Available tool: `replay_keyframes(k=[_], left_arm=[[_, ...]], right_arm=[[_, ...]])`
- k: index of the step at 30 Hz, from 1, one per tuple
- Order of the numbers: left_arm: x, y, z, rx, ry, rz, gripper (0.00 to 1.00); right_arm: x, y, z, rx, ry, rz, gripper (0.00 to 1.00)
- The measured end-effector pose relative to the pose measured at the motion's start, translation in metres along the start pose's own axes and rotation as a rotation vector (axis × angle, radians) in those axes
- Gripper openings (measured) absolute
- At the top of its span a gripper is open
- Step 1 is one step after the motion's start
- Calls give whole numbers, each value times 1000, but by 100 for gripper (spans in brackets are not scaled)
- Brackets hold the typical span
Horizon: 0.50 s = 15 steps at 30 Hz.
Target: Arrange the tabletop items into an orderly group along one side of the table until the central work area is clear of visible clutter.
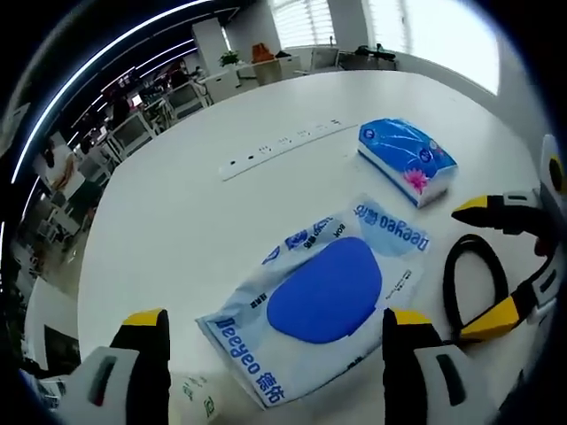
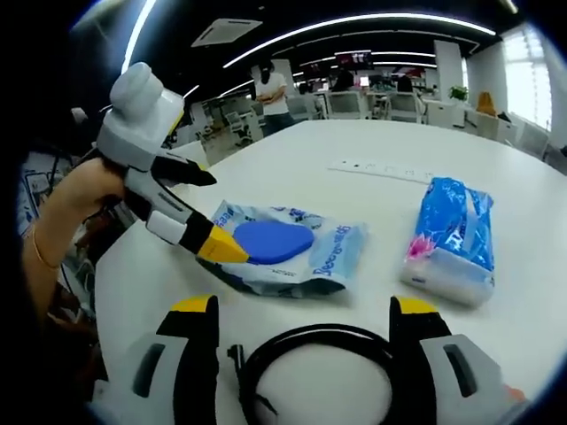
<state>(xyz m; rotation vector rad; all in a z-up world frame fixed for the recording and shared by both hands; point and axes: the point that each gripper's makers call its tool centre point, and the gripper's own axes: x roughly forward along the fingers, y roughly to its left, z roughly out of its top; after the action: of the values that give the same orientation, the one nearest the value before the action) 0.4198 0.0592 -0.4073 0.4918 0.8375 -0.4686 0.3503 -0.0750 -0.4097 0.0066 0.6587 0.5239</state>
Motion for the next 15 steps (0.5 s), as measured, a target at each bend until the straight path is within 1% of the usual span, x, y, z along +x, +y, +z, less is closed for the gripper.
replay_keyframes(k=[2,4,5,8,10,12,15], left_arm=[[-2,-3,0,-2,-12,-11,100],[-5,-5,2,-17,-45,-18,100],[-6,-3,4,-15,-55,-16,100],[-2,2,5,-12,-49,-15,100],[1,6,7,-1,-50,-12,100],[1,4,8,9,-49,-20,100],[5,1,15,3,-62,-48,100]], right_arm=[[-2,1,1,1,-14,9,75],[-8,12,0,30,-27,83,72],[-11,12,0,31,-38,88,72],[-17,11,1,0,-59,76,72],[-19,9,0,-3,-58,76,71],[-22,9,-2,-3,-54,81,70],[-26,5,-1,-10,-67,70,70]])
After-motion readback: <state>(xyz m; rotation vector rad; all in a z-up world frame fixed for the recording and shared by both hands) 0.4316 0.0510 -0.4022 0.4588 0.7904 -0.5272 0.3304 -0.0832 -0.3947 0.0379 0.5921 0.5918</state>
